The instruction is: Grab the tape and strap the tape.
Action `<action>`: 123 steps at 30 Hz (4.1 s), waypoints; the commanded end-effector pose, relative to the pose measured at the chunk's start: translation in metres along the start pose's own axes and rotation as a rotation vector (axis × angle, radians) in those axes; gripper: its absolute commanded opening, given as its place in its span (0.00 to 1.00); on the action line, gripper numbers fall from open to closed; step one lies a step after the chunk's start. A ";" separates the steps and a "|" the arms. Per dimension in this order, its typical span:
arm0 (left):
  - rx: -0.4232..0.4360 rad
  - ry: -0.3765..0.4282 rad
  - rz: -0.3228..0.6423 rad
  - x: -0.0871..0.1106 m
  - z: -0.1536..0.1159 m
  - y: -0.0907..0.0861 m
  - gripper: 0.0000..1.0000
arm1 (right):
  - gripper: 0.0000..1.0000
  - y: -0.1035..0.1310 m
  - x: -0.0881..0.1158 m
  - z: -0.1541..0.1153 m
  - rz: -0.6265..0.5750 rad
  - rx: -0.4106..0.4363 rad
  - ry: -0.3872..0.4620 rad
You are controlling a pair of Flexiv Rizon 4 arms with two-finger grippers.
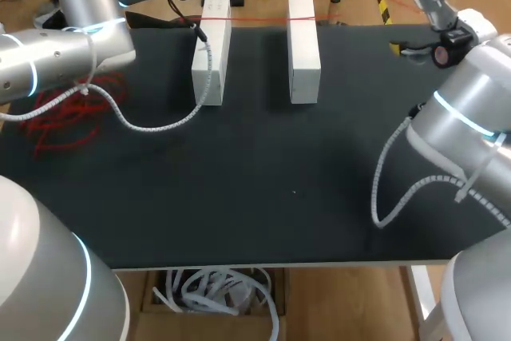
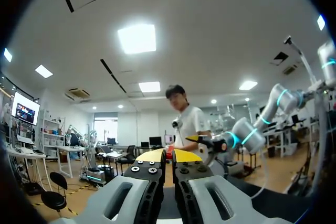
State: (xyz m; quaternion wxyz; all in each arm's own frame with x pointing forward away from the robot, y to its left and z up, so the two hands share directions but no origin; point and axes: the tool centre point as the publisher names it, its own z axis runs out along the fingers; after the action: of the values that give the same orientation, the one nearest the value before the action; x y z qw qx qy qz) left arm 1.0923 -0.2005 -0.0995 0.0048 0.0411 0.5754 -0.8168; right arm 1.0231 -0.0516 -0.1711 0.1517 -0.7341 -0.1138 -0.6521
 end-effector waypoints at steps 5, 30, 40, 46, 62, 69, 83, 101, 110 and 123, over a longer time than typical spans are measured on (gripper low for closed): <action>0.001 0.002 0.000 -0.001 0.000 0.000 0.00 | 1.00 0.019 0.005 0.008 0.117 -0.336 0.033; 0.001 0.002 0.000 -0.001 0.000 0.000 0.00 | 1.00 0.052 0.024 0.034 0.269 -0.365 0.091; 0.001 0.002 0.000 -0.001 0.000 0.000 0.00 | 1.00 0.053 0.012 0.037 0.277 -0.374 0.080; 0.001 0.002 0.000 -0.001 0.000 0.000 0.00 | 0.95 0.055 0.014 0.043 0.223 -0.361 0.094; 0.001 0.002 0.000 -0.001 0.000 0.000 0.00 | 0.28 0.056 0.015 0.040 0.190 -0.369 0.102; 0.001 0.002 0.000 -0.001 0.000 0.000 0.00 | 0.20 0.055 0.012 0.037 0.193 -0.374 0.093; 0.001 0.002 0.000 -0.001 0.000 0.000 0.00 | 0.39 0.052 0.007 0.037 0.195 -0.378 0.081; 0.001 0.002 0.000 -0.001 0.000 0.000 0.00 | 0.00 0.058 0.011 0.040 0.185 -0.395 0.094; 0.001 0.002 0.000 -0.001 0.000 0.000 0.00 | 0.00 0.057 0.011 0.042 0.173 -0.389 0.083; -0.069 -0.013 0.017 -0.001 -0.004 0.000 0.00 | 0.00 0.054 0.010 0.042 0.141 -0.375 0.063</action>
State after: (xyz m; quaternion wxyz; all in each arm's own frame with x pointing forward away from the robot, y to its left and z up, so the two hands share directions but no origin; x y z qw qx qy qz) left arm 1.0956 -0.1998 -0.1073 0.0119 0.0415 0.5889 -0.8070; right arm 1.0834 -0.0861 -0.1722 0.0623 -0.7313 0.0662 -0.6760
